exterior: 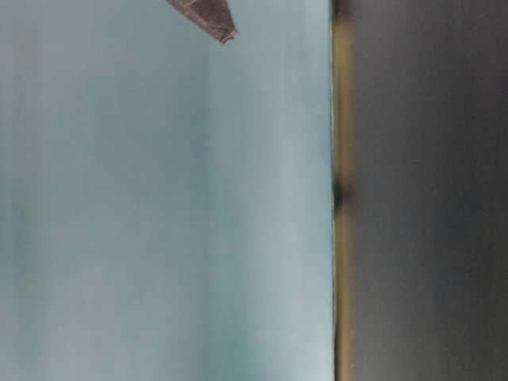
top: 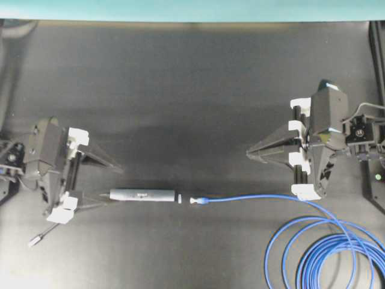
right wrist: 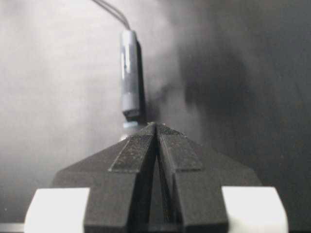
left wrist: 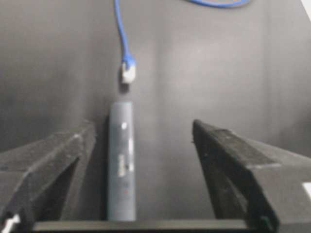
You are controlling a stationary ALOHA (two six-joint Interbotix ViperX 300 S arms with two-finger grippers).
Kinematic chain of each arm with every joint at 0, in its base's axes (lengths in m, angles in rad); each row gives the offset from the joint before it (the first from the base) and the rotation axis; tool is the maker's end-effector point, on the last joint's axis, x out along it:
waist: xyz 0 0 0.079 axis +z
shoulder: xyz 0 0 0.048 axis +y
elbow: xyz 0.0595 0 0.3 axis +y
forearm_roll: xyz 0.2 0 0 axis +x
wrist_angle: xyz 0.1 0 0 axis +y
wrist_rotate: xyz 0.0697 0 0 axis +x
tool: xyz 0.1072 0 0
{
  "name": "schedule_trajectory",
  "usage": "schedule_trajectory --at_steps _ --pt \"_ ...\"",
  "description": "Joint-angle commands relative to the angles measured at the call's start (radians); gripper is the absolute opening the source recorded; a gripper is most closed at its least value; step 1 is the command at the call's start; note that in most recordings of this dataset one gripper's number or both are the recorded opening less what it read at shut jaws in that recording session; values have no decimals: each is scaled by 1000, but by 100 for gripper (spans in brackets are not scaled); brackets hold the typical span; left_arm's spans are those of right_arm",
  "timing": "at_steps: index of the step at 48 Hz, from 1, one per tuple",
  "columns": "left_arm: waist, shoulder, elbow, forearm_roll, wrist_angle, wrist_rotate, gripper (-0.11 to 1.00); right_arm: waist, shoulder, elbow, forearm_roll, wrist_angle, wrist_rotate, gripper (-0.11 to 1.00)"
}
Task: Insert the LAN cable into the hub.
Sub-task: 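Move the left gripper down onto the grey hub and grasp it, then lower the right gripper onto the blue cable plug and grasp it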
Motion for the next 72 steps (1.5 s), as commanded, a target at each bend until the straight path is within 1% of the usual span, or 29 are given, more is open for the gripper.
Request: schedule_trajectory --at_steps 1,6,9,13,18,22,30,36,43,54,56,58,63,64,72 --pt "18 106 21 2 -117 -5 80 8 -2 -11 5 -11 8 0" --pt "40 221 26 3 -279 -12 79 8 -2 -14 5 -12 23 0" --pt "43 287 20 3 -347 -15 79 8 0 -14 5 -11 38 0" --pt "40 374 0 3 -394 -26 79 8 0 -12 5 -9 58 0" --pt "23 443 -32 2 -436 -34 79 12 0 -14 5 -9 72 0" --pt "3 488 -52 2 -456 -35 79 17 0 -12 5 -8 74 0" --pt "-12 546 -75 3 -474 -37 77 26 0 -14 6 3 77 0" --pt "-11 584 -77 3 -506 -37 73 31 2 -14 6 5 95 0" --pt "-8 621 -80 2 -509 -37 70 32 2 -14 6 6 124 0" --pt "6 649 -83 2 -495 -35 68 32 3 -14 5 9 127 0" --pt "9 647 -83 2 -479 -32 65 32 3 -14 5 9 127 0" --pt "5 647 -84 3 -465 -25 59 35 3 -14 6 9 129 0" --pt "-11 646 -98 2 -437 -3 31 38 5 -14 6 9 129 0" --pt "-11 646 -101 2 -433 2 28 40 5 -14 5 9 129 0" --pt "-6 606 -127 3 -388 11 28 44 21 -9 5 12 127 0"
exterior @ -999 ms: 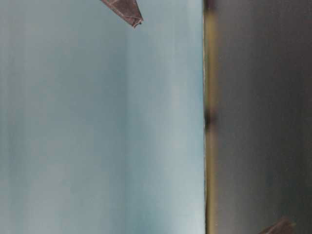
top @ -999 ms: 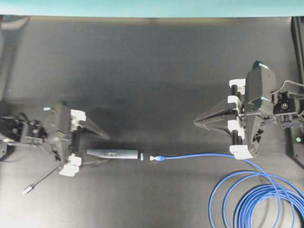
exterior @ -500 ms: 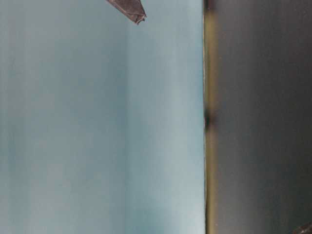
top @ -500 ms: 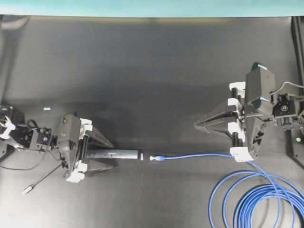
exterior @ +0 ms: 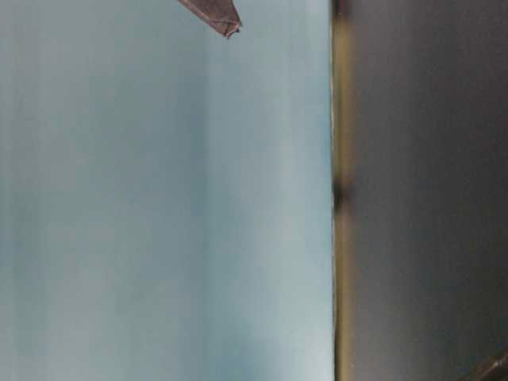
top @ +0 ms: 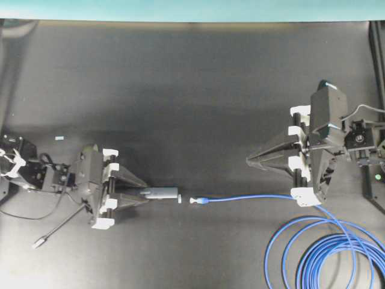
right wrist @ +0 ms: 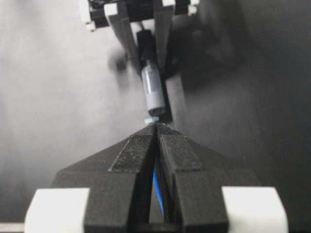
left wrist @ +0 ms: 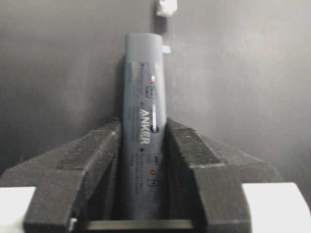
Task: Insert the LAN cable into the hub.
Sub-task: 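Lower the right gripper onto the blue cable plug and grasp it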
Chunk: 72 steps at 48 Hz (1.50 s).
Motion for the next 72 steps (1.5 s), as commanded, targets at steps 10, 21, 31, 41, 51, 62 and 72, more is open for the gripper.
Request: schedule_trajectory --at_steps 10,21,31,41,51,62,72 --pt "21 -184 -37 2 204 -3 28 34 110 -14 -5 -5 -8 1" --pt "20 -365 -94 3 489 3 28 61 304 -72 -8 -54 -15 41" --pt "8 -448 -109 3 614 3 28 71 485 -137 -26 -114 -21 73" --pt "-6 -472 -109 3 634 -6 28 77 607 -173 -35 -156 -43 68" --pt "-8 -476 -120 3 641 -6 28 77 658 -176 -35 -207 -66 66" --pt "-9 -477 -120 3 646 -8 28 77 718 -210 -35 -222 -87 64" --pt "-9 -477 -120 3 652 -8 28 80 735 -219 -35 -224 -101 42"
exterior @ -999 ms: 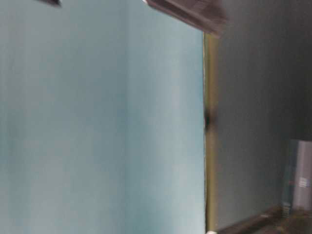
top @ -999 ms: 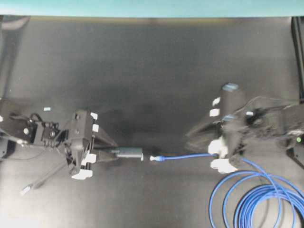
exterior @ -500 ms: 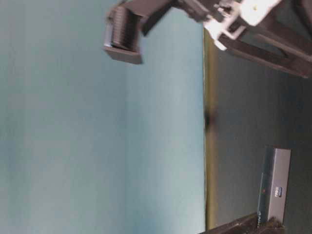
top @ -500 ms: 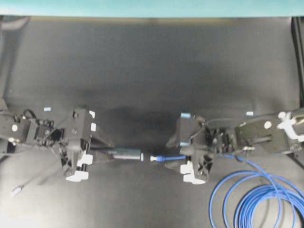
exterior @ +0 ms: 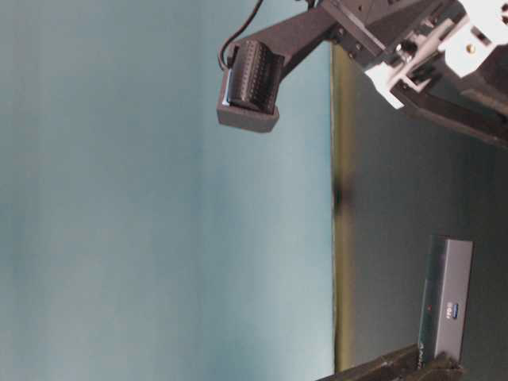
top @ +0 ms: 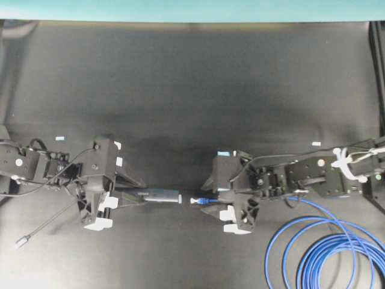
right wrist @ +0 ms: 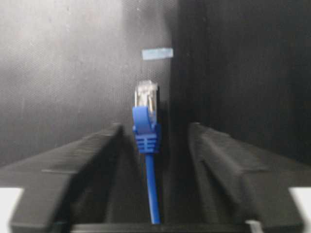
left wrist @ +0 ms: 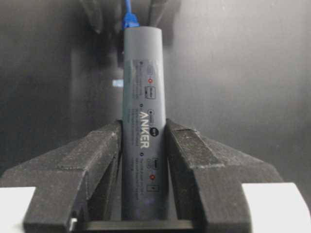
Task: Insert the LAN cable into the hub.
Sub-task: 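Lower the right gripper onto the blue cable plug and grasp it, then push the held blue plug leftward into the hub's port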
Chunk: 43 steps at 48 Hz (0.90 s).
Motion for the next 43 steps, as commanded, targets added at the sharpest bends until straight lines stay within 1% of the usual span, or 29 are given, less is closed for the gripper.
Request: schedule_trajectory --at_steps 1,4,6,12,18,25,34,43 --pt "-2 -14 -17 3 -3 -2 28 9 9 -5 -2 -6 -8 37" --pt "-2 -12 -15 3 0 0 28 11 6 0 2 -8 -3 21" --pt "-2 -14 -15 3 6 0 28 11 5 8 8 -8 8 13" --pt "-2 -14 -20 3 48 0 28 11 -11 21 51 -9 29 13" --pt "-2 -15 -29 2 84 6 28 11 -43 20 72 -37 57 13" --pt "-2 -17 -49 3 120 12 28 11 -101 6 77 -78 78 13" --pt "-2 -15 -60 3 127 14 28 11 -109 -8 78 -87 84 13" --pt "-2 -14 -61 3 133 11 28 18 -109 -8 78 -101 106 13"
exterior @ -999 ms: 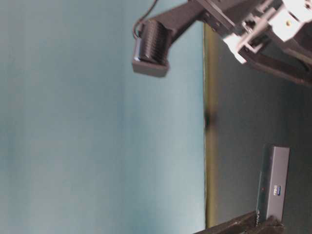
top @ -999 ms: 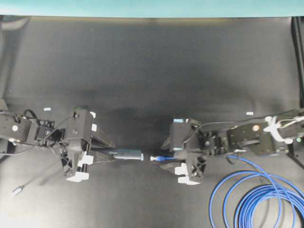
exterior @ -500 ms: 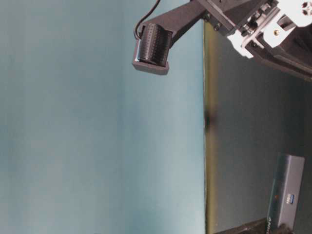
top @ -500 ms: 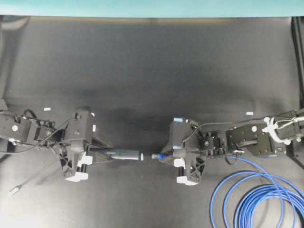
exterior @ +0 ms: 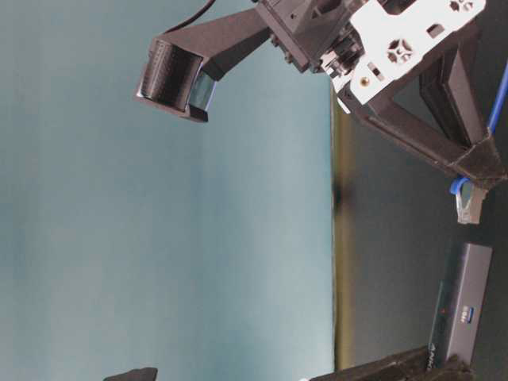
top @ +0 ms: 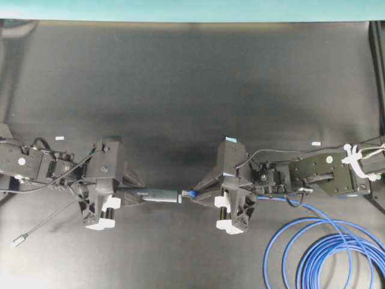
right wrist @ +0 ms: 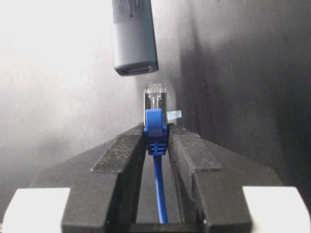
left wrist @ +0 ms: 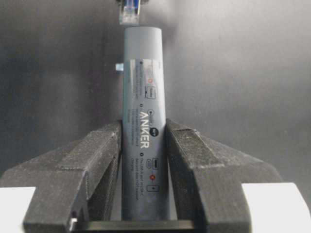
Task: Insert the LAN cable into the hub.
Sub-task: 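Push the held blue plug leftward into the hub's port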
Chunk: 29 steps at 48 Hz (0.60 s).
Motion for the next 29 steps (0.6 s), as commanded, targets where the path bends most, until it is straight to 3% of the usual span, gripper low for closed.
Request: schedule_trajectory --at_steps 1,29 --pt "-2 -9 -20 3 -3 -2 28 9 -18 -14 3 -18 12 13" --pt "0 -6 -31 2 -2 3 28 15 -2 -43 2 -6 11 13"
